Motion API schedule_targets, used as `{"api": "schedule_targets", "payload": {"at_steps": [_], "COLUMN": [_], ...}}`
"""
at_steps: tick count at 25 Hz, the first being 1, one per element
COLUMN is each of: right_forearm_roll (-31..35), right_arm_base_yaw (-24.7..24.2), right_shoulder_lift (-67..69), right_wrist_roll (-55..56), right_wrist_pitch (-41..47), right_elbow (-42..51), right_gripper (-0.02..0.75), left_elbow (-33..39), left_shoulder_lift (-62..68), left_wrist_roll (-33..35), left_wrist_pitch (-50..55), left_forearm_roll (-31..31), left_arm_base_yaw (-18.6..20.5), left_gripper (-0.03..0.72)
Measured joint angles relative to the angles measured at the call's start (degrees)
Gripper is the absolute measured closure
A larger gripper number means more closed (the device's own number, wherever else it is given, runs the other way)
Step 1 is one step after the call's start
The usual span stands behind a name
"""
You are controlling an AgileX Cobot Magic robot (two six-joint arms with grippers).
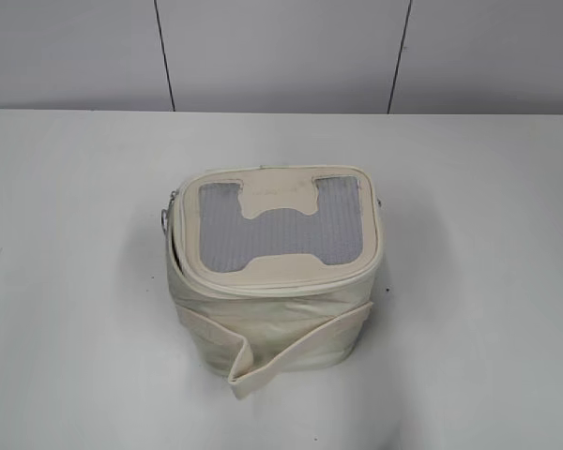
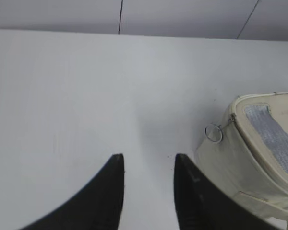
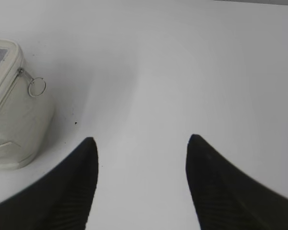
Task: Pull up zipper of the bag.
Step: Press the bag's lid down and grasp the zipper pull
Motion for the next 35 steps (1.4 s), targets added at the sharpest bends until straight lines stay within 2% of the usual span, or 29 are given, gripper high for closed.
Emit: {"api": "schedule_targets", "payload": {"at_steps": [8, 14, 17, 22, 27, 30, 35], "right_forearm_roll": [1.11, 11.49, 17.78, 22.18, 22.59, 22.73, 22.80], "right_arm_base_yaw": [5.45, 5.60, 5.60, 6.71, 11.91, 16.34, 23.36], "right_shoulder_lift": [26.65, 45.15, 53.23, 66.61, 79.31, 85.66, 92.88], "right_wrist_roll": [-9.07, -27.27, -37.17, -45.00, -45.68, -45.22, -44.75], "right_wrist_pitch": [-1.66, -0.47, 4.29, 17.77, 27.93, 29.53, 29.65], "right_elbow": [-14.30, -29.44, -37.82, -53.84, -69.55, -77.15, -84.70], "right_gripper": [0.278, 0.278, 0.278, 0.278, 0.278, 0.278, 0.278], "left_elbow": [-7.88, -12.40, -13.40, -15.13, -15.26, -15.26, -15.31], "left_shoulder_lift": [20.35, 31.46, 35.55, 40.69, 43.59, 44.43, 44.92], "left_wrist_roll": [10.25, 18.57, 23.06, 28.42, 33.98, 34.87, 35.19], "left_wrist_pitch": [3.92, 10.61, 10.83, 11.02, 9.19, 6.29, 4.83], "left_forearm_roll": [-10.13, -21.01, -24.56, -26.24, -27.92, -29.22, -29.83], "left_arm_base_yaw": [-0.11, -0.11, -0.11, -0.11, -0.11, -0.15, -0.15], "left_gripper": [0.347, 0.341, 0.342, 0.341, 0.341, 0.340, 0.340]}}
